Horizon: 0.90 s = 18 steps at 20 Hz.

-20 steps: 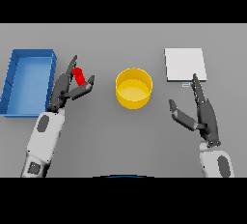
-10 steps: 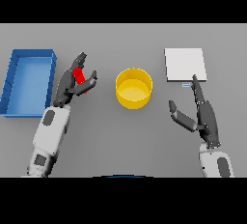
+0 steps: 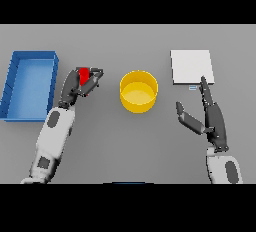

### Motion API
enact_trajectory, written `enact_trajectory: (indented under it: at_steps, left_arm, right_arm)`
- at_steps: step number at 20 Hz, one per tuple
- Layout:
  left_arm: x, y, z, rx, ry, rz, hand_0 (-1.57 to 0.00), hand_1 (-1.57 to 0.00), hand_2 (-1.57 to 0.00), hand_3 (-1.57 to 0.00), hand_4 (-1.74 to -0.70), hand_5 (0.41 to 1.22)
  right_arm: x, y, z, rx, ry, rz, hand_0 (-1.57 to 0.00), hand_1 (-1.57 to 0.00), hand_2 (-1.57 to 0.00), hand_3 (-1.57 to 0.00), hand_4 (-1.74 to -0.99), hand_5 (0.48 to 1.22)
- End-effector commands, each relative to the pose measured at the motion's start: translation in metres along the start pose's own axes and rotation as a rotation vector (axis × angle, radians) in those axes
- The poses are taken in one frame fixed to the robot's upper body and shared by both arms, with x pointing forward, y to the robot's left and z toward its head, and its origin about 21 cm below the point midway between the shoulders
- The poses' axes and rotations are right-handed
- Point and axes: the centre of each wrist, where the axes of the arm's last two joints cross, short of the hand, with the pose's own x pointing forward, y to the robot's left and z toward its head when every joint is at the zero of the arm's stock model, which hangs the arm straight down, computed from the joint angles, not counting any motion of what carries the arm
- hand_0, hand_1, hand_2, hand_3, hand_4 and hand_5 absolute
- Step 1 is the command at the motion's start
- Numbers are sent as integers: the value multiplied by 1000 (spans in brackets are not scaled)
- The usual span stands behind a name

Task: Pick up the red beaker and tilt it to pour out 1 green nut into yellow bowl. Pick up the yellow bowl and place it on the metallic measuring scale.

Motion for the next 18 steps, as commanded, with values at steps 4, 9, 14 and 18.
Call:
enact_trajectory:
  at_steps: [4,9,14,18]
  left_arm:
    - [7,-4,1,42,-65,58,-1493,-1496,-1499,-1471,-1644,1132]
    - [32,4,1,69,-142,49,-1545,-1546,-1547,-1538,-1709,1114]
    - [69,4,-2,-47,-165,-223,-1563,-1563,-1563,-1560,-1731,1124]
    - [84,-4,-9,-92,-126,-370,-1564,-1565,-1565,-1562,-1733,1112]
  right_arm:
    - [-1,0,7,3,-16,0,1,1,1,1,-1262,646]
    - [-2,0,6,1,-18,23,1,1,1,1,-1263,652]
    - [-2,-3,6,10,-22,41,1,1,1,1,-1253,666]
    - [-1,-4,7,7,1,53,1,1,1,1,-1256,678]
